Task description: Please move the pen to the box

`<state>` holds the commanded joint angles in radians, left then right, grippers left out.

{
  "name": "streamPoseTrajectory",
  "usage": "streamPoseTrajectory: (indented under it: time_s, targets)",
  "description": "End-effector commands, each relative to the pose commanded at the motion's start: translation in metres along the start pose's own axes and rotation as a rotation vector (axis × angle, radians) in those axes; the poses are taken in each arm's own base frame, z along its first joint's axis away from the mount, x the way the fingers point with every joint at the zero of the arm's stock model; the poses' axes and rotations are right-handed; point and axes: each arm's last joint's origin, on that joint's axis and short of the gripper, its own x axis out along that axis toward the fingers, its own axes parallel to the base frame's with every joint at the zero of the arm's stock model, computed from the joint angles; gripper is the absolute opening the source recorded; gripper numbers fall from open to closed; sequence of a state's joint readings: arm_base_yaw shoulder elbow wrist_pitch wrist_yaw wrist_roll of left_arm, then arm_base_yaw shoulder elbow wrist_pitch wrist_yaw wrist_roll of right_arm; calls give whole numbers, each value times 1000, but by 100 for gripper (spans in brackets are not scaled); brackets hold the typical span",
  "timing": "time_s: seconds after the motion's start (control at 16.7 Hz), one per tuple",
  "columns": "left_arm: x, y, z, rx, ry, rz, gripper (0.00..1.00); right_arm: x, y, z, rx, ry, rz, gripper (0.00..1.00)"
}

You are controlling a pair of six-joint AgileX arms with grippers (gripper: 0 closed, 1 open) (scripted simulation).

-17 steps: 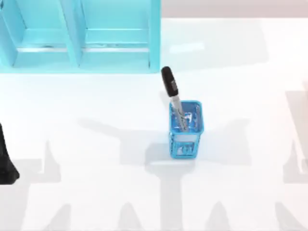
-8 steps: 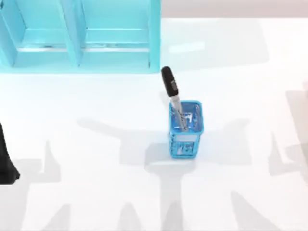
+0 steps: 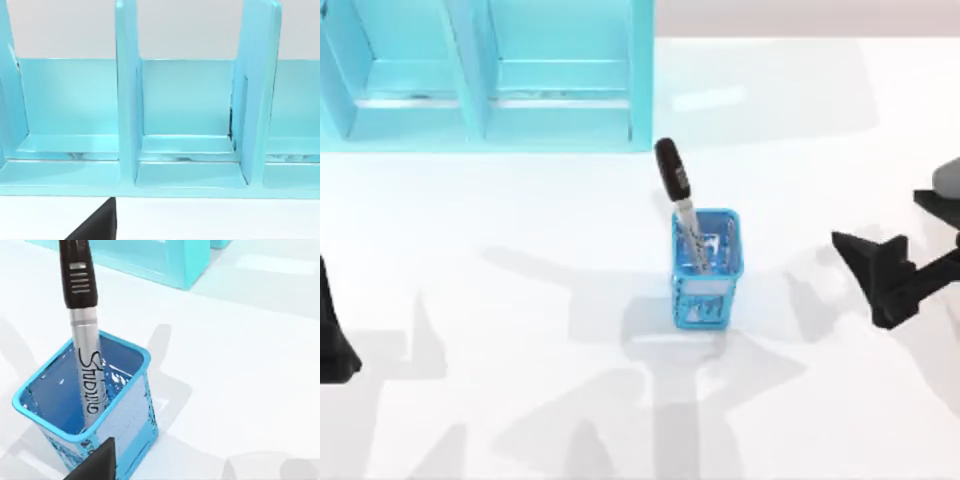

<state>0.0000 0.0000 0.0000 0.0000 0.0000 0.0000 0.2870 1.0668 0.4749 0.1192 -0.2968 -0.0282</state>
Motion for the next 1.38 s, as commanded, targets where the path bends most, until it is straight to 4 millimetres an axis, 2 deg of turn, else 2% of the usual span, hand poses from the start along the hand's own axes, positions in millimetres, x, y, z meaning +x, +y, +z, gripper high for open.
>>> streamPoseTrajectory:
  time_s: [0.18,0.36,0.54,0.96,1.08,1.38]
  targets:
    - [0,0,0,0,0,0,100,43,7,3,-9,107,129,100]
    - [0,0,0,0,0,0,100,75,15,6,-31,150,223,100]
    - [0,0,0,0,0,0,100,90,21,8,-47,160,269,100]
    - [0,0,0,0,0,0,100,94,21,8,-47,158,269,100]
    - [0,0,0,0,0,0,100,108,25,10,-49,154,271,100]
    - [0,0,0,0,0,0,100,168,39,-3,-48,166,272,100]
